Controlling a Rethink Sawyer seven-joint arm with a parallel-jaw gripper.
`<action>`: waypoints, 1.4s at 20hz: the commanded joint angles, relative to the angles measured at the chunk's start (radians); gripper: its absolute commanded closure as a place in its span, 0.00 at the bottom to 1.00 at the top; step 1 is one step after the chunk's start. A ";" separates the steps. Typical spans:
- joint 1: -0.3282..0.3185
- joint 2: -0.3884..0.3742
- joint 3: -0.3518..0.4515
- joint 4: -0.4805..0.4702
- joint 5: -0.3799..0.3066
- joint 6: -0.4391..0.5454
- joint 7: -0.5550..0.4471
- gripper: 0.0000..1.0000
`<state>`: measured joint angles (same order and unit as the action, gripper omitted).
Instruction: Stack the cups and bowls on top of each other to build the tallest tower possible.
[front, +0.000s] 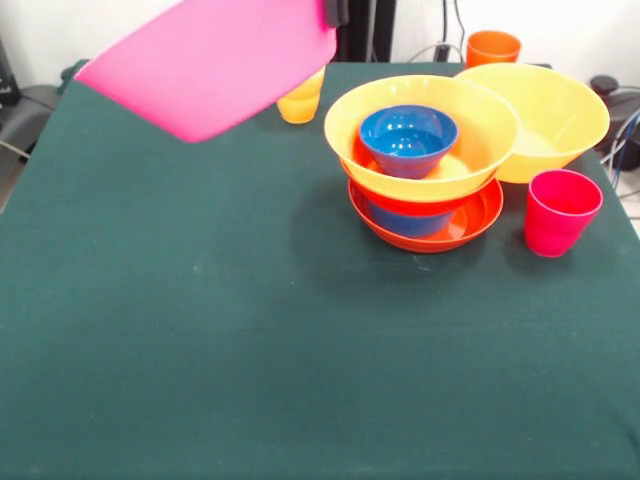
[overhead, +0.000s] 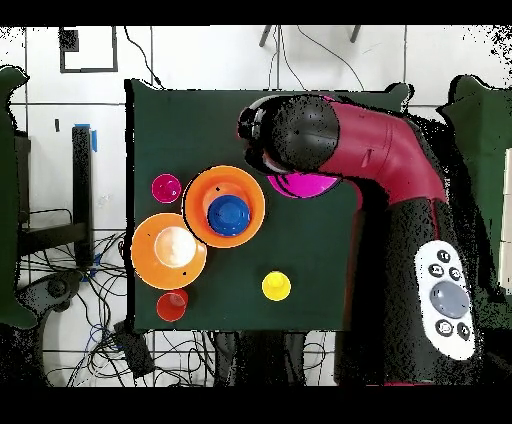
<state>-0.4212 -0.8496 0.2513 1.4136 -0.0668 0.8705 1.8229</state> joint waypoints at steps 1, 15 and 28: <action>0.053 -0.024 -0.047 0.025 0.020 0.145 0.196 1.00; 0.168 -0.002 -0.137 0.051 0.022 0.059 0.326 1.00; 0.238 0.009 -0.190 0.033 0.034 0.049 0.399 1.00</action>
<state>-0.2096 -0.8787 0.0750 1.4139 -0.0355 0.9080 2.0370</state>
